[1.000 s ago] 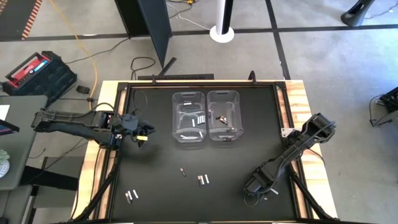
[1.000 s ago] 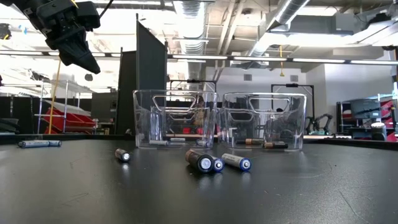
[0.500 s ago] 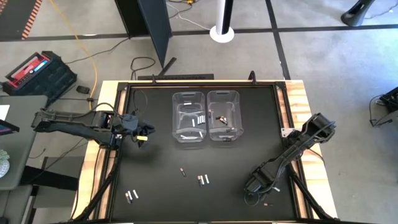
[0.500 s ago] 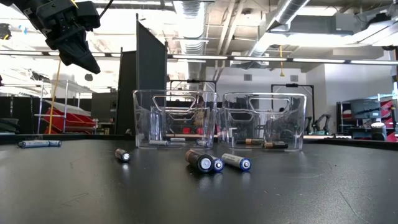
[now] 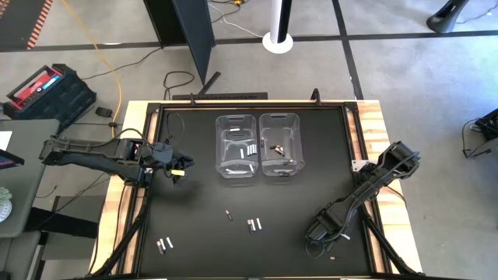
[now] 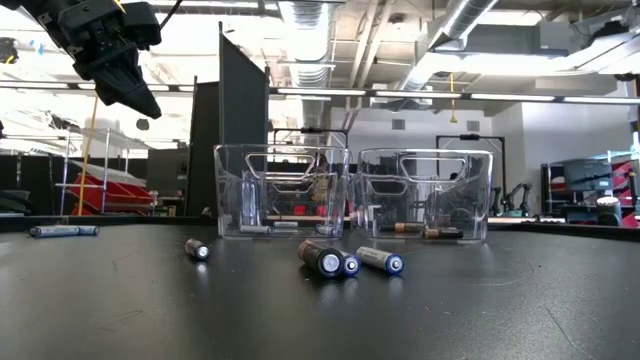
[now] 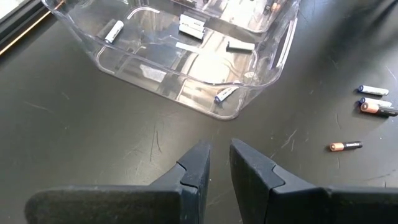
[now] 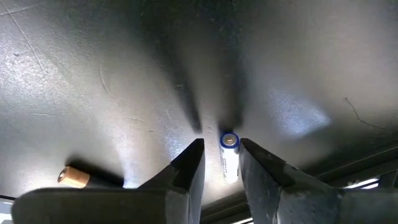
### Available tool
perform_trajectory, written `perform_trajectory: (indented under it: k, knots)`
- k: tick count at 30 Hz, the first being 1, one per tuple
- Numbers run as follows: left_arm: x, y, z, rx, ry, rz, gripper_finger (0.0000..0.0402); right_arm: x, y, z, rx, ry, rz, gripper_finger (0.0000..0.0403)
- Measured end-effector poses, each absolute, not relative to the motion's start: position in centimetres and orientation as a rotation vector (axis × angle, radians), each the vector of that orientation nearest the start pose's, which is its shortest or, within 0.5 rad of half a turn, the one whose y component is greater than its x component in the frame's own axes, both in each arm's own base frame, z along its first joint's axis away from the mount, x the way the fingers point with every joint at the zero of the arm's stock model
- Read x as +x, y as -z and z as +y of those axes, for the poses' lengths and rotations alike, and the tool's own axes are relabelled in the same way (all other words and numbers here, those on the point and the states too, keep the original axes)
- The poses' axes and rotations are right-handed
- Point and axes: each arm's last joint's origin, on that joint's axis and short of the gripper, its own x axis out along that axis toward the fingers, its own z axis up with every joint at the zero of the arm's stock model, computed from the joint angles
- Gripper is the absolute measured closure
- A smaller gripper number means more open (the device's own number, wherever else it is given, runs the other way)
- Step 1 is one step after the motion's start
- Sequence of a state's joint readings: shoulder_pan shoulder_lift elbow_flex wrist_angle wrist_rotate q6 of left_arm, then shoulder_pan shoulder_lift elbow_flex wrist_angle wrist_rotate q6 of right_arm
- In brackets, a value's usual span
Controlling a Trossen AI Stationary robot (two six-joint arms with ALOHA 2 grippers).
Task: Sort batteries
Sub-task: Put the white battery into the left transparent bin
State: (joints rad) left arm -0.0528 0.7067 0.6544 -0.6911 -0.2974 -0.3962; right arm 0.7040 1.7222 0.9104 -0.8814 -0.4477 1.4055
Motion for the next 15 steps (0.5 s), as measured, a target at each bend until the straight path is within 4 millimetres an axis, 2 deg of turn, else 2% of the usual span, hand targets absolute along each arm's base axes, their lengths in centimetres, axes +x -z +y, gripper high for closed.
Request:
perform_trajectory:
  k: [15]
  knots:
    - [13.75, -25.75, 0.12, -0.246, -0.374, 0.675, 0.0345, 19.36, -13.5, 17.56, 0.713, 0.503, 1.94, 0.033]
